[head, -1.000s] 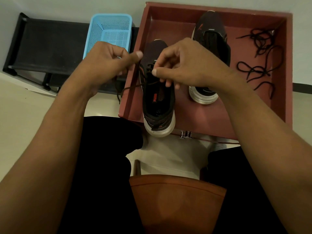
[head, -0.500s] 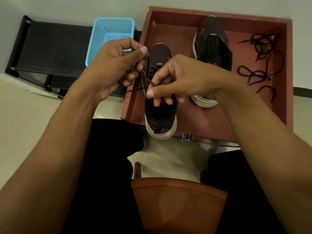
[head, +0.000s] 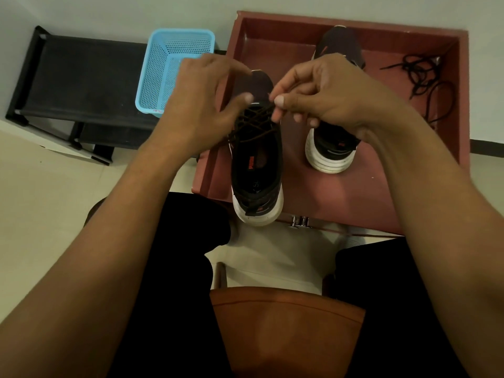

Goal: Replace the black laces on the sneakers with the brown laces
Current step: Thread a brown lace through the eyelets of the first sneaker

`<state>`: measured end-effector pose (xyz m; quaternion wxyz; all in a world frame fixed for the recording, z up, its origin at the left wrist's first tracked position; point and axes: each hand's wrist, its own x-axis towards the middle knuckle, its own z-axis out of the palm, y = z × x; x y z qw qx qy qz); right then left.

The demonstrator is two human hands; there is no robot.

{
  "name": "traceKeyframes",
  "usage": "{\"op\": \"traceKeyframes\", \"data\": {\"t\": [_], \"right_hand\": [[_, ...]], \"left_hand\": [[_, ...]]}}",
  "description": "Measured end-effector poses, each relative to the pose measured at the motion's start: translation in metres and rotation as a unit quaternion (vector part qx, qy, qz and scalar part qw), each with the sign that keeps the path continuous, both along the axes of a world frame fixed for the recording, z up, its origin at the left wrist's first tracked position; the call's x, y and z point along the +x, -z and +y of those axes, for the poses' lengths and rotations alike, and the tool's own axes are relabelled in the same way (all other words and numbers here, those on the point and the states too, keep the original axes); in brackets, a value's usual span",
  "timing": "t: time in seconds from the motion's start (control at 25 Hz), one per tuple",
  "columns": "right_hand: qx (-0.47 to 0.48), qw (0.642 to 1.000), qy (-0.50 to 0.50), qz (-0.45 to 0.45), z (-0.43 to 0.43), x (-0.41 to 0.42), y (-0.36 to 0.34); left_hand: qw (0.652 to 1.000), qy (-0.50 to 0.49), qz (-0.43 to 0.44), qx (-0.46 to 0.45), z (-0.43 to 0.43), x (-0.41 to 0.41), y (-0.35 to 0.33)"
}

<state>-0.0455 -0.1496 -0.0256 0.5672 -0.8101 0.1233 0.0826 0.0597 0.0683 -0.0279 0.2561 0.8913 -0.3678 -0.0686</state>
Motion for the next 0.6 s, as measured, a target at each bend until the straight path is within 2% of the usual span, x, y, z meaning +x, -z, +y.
{"op": "traceKeyframes", "data": {"t": [0.12,0.32,0.44,0.6], "right_hand": [[-0.002,1.0,-0.013,-0.01,0.002,0.001,0.001],[-0.025,0.999,0.01,-0.035,0.006,-0.002,-0.003],[-0.061,0.998,-0.028,0.023,0.001,-0.008,-0.009],[-0.132,0.976,-0.108,0.135,0.007,-0.01,-0.012]], "left_hand": [[0.995,0.071,0.062,-0.041,-0.013,-0.015,-0.004],[0.991,0.044,0.094,-0.085,-0.011,-0.015,-0.006],[0.991,0.031,0.104,-0.078,-0.007,-0.014,-0.007],[0.993,0.073,0.088,-0.014,-0.004,-0.014,-0.006]]}}
